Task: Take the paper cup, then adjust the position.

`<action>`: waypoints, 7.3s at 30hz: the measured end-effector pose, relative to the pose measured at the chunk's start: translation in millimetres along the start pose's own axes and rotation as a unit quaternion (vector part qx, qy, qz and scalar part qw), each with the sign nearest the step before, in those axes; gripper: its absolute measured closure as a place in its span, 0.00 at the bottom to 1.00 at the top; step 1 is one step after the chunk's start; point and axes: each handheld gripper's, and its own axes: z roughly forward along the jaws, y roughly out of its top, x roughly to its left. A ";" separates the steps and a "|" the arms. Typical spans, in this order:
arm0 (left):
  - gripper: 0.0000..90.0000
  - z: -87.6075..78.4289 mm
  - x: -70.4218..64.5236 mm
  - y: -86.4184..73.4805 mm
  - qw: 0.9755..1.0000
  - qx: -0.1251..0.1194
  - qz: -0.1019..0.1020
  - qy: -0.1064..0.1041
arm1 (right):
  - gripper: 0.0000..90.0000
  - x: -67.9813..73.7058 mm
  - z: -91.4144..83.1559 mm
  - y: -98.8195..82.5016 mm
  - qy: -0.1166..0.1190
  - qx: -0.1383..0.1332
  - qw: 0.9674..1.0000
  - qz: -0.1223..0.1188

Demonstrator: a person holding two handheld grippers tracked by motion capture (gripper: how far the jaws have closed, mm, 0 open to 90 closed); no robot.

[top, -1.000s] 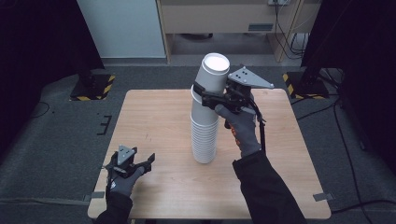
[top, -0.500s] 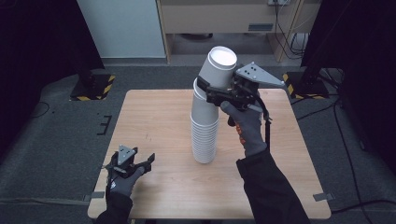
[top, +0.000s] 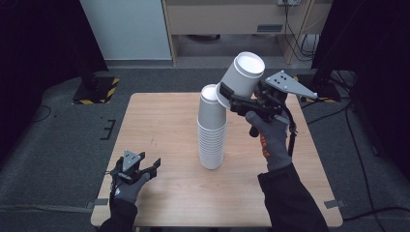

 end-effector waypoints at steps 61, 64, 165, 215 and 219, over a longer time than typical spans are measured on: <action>0.39 -10.5 -39.7 18.2 0.995 -0.067 0.040 -0.061 | 0.16 -59.9 -95.3 -132.1 -0.040 0.055 0.988 0.141; 0.39 -10.8 -43.8 19.2 0.994 -0.070 0.045 -0.067 | 0.16 -60.4 -96.5 -138.1 -0.041 0.059 0.986 0.150; 0.47 34.0 -178.5 52.4 0.957 -0.129 0.118 -0.232 | 0.16 -62.5 -116.8 -177.2 -0.060 0.029 0.943 0.326; 0.57 85.2 -224.1 73.0 0.947 -0.166 0.111 -0.251 | 0.16 -54.0 -108.0 -184.9 -0.035 0.054 0.938 0.342; 0.62 86.5 -225.4 73.9 0.947 -0.173 0.106 -0.249 | 0.16 -53.3 -107.2 -185.7 -0.033 0.055 0.937 0.342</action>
